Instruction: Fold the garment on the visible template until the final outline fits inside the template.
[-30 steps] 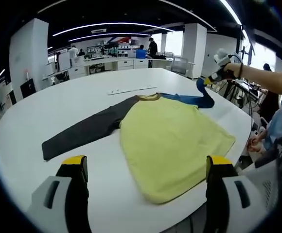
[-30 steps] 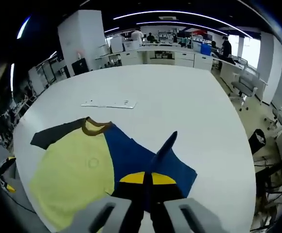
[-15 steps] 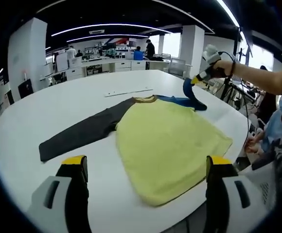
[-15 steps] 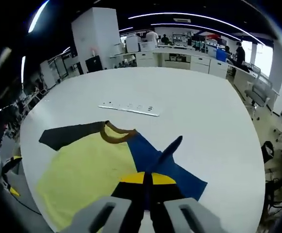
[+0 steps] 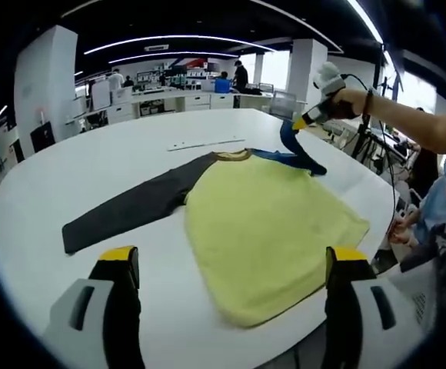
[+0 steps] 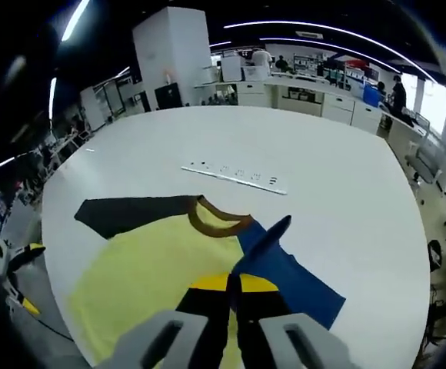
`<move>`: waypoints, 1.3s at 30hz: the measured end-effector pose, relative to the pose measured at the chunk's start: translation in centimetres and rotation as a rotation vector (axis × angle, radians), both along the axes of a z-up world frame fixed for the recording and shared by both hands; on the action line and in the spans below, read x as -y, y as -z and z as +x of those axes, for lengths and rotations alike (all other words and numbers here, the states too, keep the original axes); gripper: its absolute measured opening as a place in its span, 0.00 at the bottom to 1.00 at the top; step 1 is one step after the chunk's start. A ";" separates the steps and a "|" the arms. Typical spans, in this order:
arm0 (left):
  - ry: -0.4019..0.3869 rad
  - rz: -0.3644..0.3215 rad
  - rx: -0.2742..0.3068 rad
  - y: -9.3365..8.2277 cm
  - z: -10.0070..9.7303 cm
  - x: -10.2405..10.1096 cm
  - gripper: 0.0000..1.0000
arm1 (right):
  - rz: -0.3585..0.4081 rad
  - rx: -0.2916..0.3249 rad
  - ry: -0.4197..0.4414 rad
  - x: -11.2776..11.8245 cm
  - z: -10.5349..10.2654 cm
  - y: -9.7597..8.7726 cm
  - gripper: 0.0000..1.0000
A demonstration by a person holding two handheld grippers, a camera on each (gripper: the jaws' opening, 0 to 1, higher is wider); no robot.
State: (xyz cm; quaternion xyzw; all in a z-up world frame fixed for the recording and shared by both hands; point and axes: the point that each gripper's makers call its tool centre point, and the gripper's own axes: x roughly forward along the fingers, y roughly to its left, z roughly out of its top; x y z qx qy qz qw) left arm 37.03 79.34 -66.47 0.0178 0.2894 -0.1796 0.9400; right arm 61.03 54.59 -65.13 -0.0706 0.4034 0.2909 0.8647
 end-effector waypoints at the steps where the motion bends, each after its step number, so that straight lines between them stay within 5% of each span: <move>1: 0.003 -0.003 0.001 0.0 0.1 0.1 0.99 | 0.002 -0.005 -0.009 -0.4 -0.1 0.0 0.00; 39: 0.003 -0.019 -0.014 0.8 0.0 -0.1 0.97 | 0.055 0.003 -0.215 -14.6 -2.3 0.1 0.00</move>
